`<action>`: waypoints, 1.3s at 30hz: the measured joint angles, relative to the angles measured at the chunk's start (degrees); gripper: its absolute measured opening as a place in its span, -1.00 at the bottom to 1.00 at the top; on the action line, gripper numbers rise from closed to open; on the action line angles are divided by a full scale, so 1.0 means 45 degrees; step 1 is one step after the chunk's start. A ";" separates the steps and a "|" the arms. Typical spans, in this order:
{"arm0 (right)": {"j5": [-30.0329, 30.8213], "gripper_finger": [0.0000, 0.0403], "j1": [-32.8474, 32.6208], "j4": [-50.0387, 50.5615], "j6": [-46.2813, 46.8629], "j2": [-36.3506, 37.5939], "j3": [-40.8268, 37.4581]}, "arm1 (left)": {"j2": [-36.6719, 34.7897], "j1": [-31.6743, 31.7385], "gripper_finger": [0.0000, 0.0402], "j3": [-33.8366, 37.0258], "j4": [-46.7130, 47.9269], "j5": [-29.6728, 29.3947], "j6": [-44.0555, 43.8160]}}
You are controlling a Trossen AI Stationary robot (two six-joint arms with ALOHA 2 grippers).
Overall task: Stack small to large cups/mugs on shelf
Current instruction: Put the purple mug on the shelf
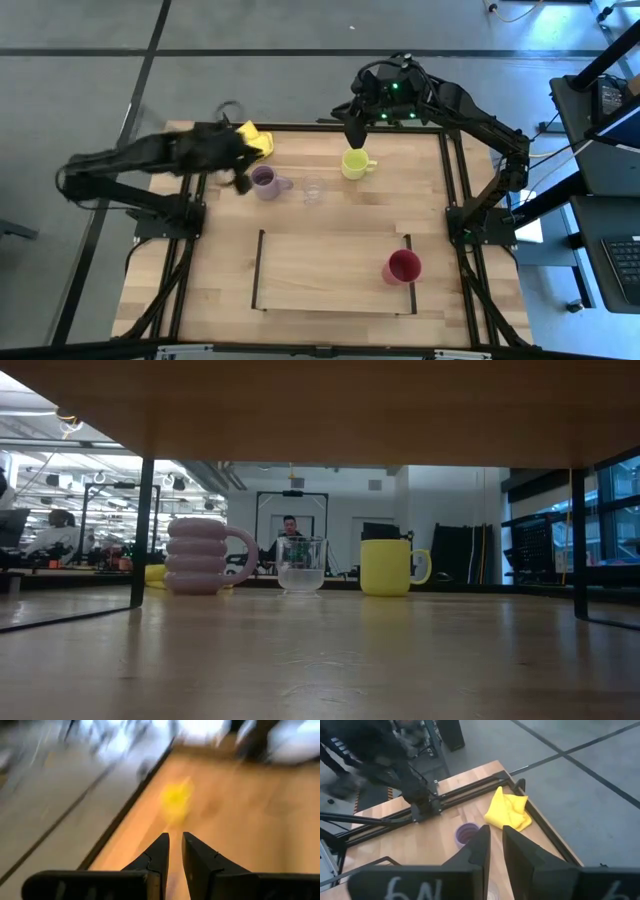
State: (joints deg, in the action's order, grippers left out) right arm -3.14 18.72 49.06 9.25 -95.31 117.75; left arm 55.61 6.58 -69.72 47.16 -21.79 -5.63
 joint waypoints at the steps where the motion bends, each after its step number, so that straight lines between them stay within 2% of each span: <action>1: 0.0000 -0.74 0.0000 0.0009 -0.0095 0.0000 0.0000 | 0.0428 0.0744 -0.76 0.0001 0.0357 0.0074 0.0011; 3: -0.0004 -0.74 0.0000 0.0027 -0.0144 0.0000 0.0000 | 0.1050 0.2263 -0.76 -0.0077 0.0319 0.0709 0.0129; 7: -0.0330 -0.74 0.0000 0.0099 -0.0171 0.0000 0.0000 | 0.1758 0.5347 -0.76 -0.0468 -0.0049 0.4564 0.0825; 10: -0.0335 -0.74 0.0000 0.0292 -0.0209 0.0000 0.0000 | 0.2701 0.7069 -0.76 -0.0483 0.0736 0.5147 0.1326; 14: -0.0335 -0.74 0.0000 0.0663 -0.0217 0.0000 0.0000 | 0.4166 0.8276 -0.76 -0.0460 0.2568 0.6068 0.2166; 16: -0.0335 -0.74 0.0000 0.0766 -0.0218 0.0000 0.0000 | 0.4855 0.8459 -0.76 -0.0453 0.3339 0.6577 0.2722; 20: -0.0331 -0.74 0.0000 0.0796 -0.0380 0.0000 0.0000 | 0.5665 0.8242 -0.76 -0.0450 0.3525 0.6686 0.3143; 27: -0.0330 -0.74 0.0000 0.0795 -0.0456 0.0000 0.0000 | 0.6139 0.7758 -0.69 -0.0450 0.3661 0.7391 0.2931; 32: -0.0330 -0.74 0.0000 0.0791 -0.0489 0.0000 0.0000 | 0.6151 0.7526 -0.57 -0.0132 0.3811 0.7165 0.2746; 39: -0.0325 -0.74 0.0000 0.0781 -0.0492 0.0000 0.0000 | 0.6156 0.7234 -0.55 0.0901 0.3223 0.6647 0.2705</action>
State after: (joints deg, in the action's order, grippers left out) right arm -4.60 18.72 52.58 7.04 -95.31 117.75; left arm 83.31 39.13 -65.67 61.66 8.12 6.55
